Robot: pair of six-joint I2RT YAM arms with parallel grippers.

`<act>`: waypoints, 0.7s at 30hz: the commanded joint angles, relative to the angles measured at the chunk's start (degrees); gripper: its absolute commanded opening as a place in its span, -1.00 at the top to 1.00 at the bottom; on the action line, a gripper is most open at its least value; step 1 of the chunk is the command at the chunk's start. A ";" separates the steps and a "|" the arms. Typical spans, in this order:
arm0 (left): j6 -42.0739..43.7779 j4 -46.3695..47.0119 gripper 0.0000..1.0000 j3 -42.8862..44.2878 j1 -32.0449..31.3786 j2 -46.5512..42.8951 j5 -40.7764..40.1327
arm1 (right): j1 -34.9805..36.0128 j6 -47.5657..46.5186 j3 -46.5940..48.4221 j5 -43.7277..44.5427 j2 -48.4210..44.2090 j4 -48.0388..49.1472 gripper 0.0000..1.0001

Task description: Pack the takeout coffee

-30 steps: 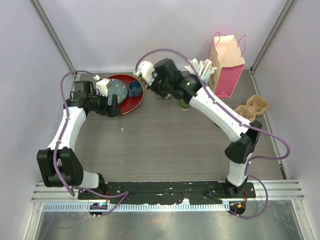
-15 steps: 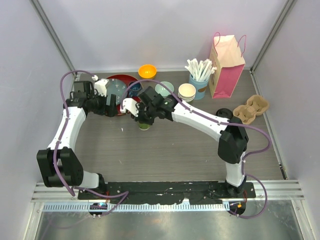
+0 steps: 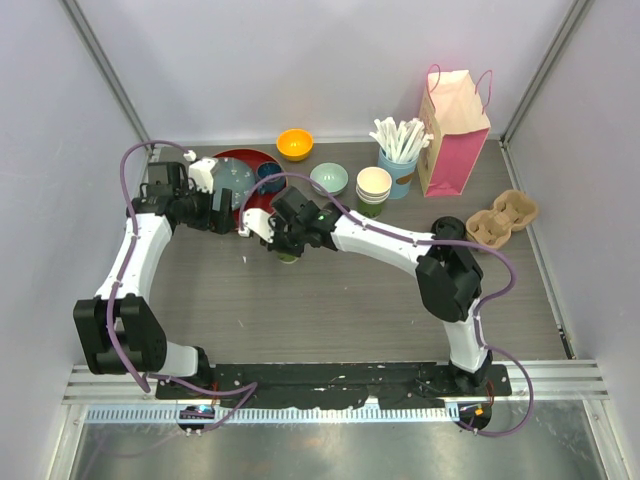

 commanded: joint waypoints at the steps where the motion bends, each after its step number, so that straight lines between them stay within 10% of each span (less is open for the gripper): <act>1: 0.02 0.54 -0.77 1.25 0.29 -1.36 0.60 | 0.21 -0.98 2.25 0.72 0.62 2.06 0.82; 6: 0.11 0.28 -0.76 1.51 0.20 -1.01 0.95 | 0.21 0.95 4.97 1.78 0.44 -0.92 -0.10; 12: 0.02 -0.25 -0.76 2.04 0.29 -0.84 1.91 | -0.67 7.27 11.12 9.94 -6.40 -2.78 -0.55; 21: -1.03 -0.34 -0.76 2.12 0.20 -0.23 4.02 | -18.07 18.71 12.80 15.49 -10.02 -8.57 -0.16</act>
